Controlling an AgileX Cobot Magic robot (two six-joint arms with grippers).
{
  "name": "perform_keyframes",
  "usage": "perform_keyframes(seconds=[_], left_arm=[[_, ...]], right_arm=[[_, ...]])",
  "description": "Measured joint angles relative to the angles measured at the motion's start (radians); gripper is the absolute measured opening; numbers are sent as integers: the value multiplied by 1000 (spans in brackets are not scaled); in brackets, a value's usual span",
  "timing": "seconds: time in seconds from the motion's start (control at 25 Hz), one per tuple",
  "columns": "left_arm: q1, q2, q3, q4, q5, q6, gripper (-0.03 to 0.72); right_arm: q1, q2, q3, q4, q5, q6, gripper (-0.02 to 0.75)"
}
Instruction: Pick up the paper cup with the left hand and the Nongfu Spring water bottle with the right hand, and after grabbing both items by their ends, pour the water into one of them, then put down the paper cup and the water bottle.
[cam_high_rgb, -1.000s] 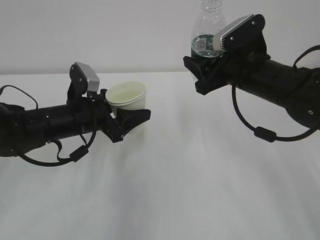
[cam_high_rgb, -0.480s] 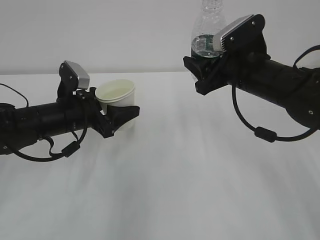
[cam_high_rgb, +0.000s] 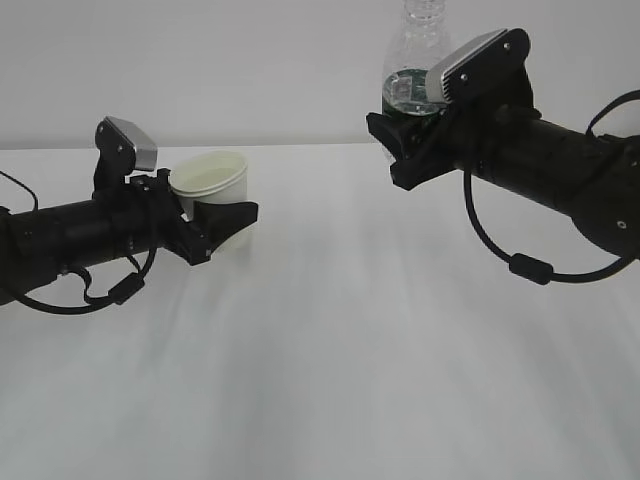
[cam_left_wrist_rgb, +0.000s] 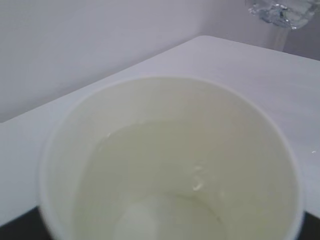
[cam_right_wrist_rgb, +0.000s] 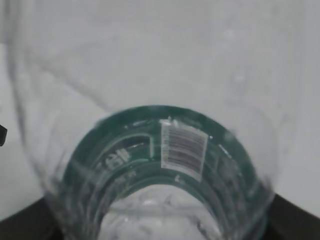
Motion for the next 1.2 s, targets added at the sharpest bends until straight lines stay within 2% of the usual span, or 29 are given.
perform_keyframes(seconds=[1.2], left_arm=[[131,0,0,-44,30,12,483]], right_arm=[[0,0,0,0,0,0,482]])
